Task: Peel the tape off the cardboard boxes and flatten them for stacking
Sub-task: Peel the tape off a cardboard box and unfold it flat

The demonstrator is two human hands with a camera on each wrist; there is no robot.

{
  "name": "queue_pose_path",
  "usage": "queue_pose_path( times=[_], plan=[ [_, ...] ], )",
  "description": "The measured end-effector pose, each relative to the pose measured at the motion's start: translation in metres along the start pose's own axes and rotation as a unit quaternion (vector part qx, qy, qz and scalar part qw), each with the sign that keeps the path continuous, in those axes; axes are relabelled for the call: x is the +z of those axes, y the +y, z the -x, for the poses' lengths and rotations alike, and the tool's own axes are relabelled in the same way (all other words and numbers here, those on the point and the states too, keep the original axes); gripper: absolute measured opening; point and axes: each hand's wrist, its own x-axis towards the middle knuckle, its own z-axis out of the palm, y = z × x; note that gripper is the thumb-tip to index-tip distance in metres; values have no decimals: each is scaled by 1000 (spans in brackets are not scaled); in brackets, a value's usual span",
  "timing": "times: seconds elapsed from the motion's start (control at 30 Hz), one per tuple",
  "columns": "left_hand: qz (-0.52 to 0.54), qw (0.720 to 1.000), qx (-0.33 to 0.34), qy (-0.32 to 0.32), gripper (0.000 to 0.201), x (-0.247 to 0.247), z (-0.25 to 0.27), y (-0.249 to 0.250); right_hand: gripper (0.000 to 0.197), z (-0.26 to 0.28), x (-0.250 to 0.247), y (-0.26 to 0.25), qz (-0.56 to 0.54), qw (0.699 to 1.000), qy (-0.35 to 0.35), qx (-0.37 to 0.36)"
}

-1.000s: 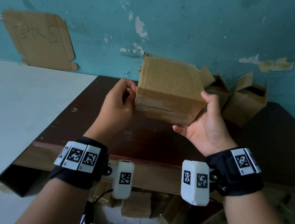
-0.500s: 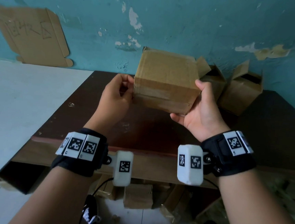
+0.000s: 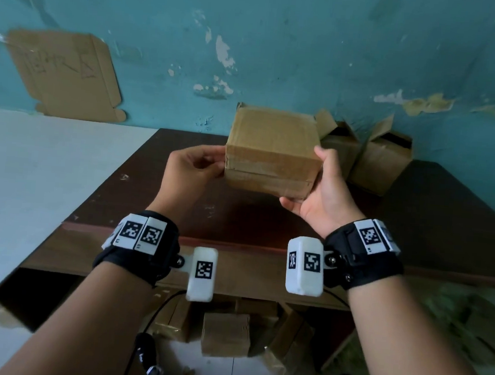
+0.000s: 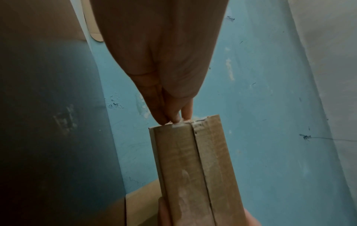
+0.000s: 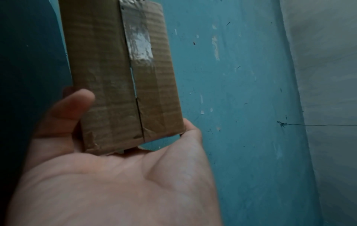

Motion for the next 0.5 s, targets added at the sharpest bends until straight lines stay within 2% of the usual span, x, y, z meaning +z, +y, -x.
queue_pose_path(
  times=[0.27,0.37,0.5],
  plan=[
    [-76,995,19,68,29,-8,-2,-8,61,-2,10,9,-6,1000,-17,20],
    [-65,997,9,50,19,-11,-6,-7,63,-6,12,10,-9,1000,-22,21],
    [-54,998,-4,12,23,-14,-9,-9,67,-10,12,8,-16,1000,-18,15]
  ],
)
